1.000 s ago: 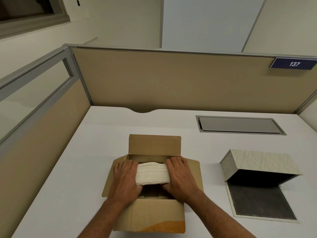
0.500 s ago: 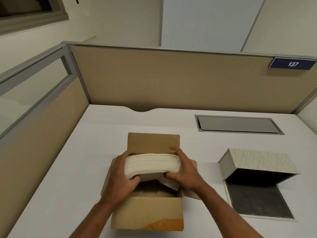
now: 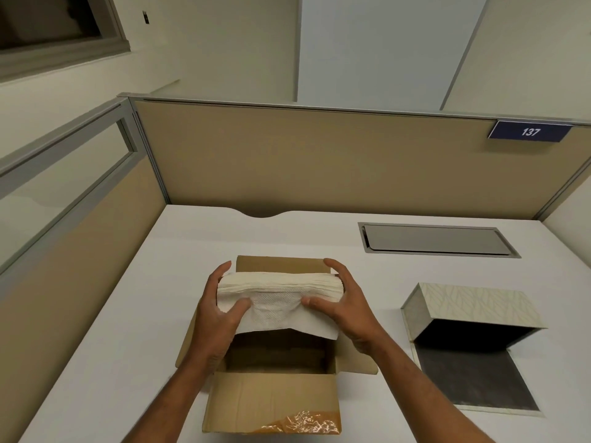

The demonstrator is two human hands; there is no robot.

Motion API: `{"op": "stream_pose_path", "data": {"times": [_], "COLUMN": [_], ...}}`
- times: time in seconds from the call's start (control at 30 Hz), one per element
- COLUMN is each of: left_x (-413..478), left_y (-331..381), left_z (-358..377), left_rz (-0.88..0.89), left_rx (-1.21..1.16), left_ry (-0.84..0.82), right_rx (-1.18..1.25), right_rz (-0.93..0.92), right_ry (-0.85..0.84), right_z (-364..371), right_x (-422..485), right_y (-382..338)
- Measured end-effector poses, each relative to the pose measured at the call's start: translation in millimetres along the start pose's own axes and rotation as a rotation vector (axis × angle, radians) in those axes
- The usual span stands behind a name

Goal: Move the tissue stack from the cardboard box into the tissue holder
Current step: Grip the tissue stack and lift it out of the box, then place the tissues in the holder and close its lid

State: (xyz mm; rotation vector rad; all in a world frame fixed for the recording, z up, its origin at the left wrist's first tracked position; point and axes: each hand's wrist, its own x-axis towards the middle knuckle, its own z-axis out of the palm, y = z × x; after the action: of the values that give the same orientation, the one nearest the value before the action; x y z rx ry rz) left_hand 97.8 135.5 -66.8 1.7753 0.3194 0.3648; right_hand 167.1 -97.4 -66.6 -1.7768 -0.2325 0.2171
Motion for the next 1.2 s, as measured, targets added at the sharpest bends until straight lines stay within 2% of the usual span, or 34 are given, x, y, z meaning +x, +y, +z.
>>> {"op": "stream_pose_path", "data": {"times": [0.27, 0.5, 0.67, 0.9, 1.2], "left_x": [-2.4, -39.1, -84.8, -142.4, -170.0], "left_y": [32.2, 67.3, 89.8, 93.5, 76.8], "left_z": [4.8, 38.6, 94.9, 207.3, 299.2], "left_rz": [-0.067, -0.266, -0.345, -0.414, -0.58], "left_rx": [-0.137, -0.225, -0.253, -0.197, -0.217], "left_ry": [-0.029, -0.125, -0.168, -0.221, -0.207], "right_rx": [0.072, 0.122, 0.18, 0.246, 0.295], "right_rz": [0.009, 0.19, 0.316, 0.394, 0.439], "right_ry": [0.066, 0.093, 0.123, 0.278, 0.315], "right_z": [-20.0, -79.4, -150.8, -255.3, -325.5], "right_x": [-15.1, -61.1, -107.2, -162.7, -174.2], "right_y": [-30.2, -42.1, -27.5, 21.4, 79.8]}}
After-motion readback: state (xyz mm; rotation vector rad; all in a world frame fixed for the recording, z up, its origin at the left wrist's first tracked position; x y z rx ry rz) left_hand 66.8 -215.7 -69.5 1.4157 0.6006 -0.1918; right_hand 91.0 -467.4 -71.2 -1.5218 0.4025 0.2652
